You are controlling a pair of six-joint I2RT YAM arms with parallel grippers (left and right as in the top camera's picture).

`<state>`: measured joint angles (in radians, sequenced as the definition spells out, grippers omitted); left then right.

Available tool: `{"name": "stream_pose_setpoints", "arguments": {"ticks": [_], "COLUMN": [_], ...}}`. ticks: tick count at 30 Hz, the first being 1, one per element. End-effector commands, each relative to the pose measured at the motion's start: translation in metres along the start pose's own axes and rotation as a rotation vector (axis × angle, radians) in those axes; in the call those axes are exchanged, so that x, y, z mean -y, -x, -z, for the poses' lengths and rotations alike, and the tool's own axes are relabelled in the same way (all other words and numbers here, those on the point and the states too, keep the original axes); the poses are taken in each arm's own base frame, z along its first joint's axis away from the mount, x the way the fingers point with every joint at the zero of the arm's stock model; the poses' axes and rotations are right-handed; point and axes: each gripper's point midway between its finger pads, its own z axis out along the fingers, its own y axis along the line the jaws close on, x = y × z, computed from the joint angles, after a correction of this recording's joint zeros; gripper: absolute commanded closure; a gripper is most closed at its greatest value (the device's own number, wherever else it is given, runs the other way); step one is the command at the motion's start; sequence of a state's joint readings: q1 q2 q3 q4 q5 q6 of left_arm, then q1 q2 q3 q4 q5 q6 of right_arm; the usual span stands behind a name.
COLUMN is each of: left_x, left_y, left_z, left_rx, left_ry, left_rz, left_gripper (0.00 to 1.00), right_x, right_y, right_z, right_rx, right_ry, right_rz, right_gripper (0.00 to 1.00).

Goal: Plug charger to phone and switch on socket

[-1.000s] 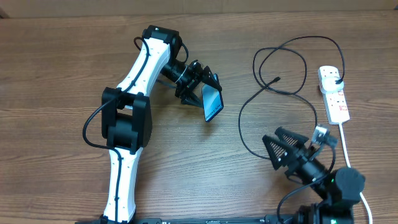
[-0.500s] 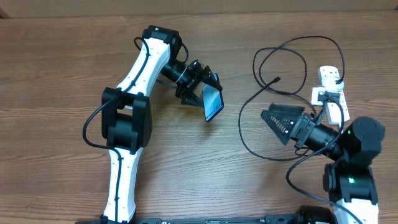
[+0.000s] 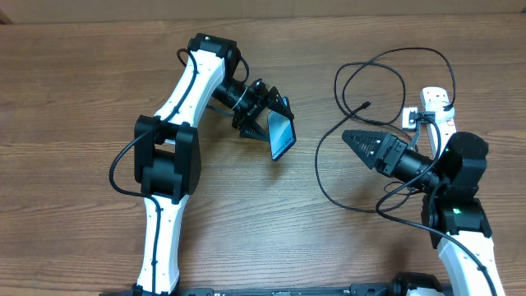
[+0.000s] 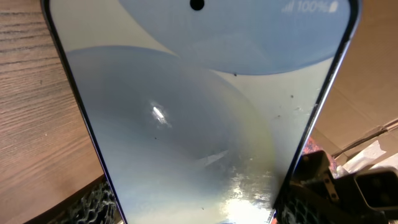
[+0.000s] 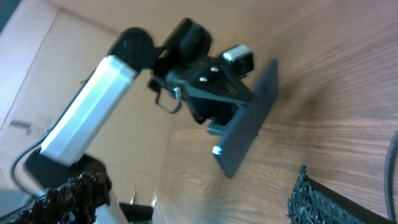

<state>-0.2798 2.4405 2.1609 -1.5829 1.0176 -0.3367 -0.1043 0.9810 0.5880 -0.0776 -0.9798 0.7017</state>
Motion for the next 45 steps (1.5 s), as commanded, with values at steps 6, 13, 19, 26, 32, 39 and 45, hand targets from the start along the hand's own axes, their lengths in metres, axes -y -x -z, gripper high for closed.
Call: {"name": "stream_pose_setpoints", "arguments": {"ticks": [6,13,19,26,32,39,45], "left_x": [0.015,0.015,0.015,0.015,0.016,0.022,0.029], "left_y": [-0.003,-0.003,-0.003,-0.003,-0.003,-0.006,-0.009], "left_z": [0.003,0.003,0.003,0.003,0.003,0.003,0.004], "left_rx": [-0.007,-0.006,-0.007,-0.007,-0.008,-0.024,-0.041], "left_ry": [-0.054,-0.053,-0.054,-0.054,-0.056,-0.092,-0.132], "left_rz": [-0.039,-0.04,-0.039,-0.038,-0.005,0.044,0.043], "left_gripper": [0.3,0.3,0.3,0.29,0.3,0.3,0.3], "right_x": [-0.005,-0.01,-0.004,0.033,0.035,0.027,0.024], "right_y": [-0.009,-0.018,-0.03,-0.043,-0.057,-0.055,-0.055], "right_z": [-0.025,-0.042,-0.071,-0.106,-0.123,-0.13,-0.133], "right_rx": [0.052,0.255,0.235,0.165,0.094,0.102,0.101], "right_ry": [-0.306,-0.552,-0.564,-0.624,-0.576,-0.529,-0.509], "right_rz": [0.047,0.225,0.262,0.256,0.24,0.238,0.238], "right_gripper": [0.01,0.0,0.0,0.0,0.0,0.0,0.01]}}
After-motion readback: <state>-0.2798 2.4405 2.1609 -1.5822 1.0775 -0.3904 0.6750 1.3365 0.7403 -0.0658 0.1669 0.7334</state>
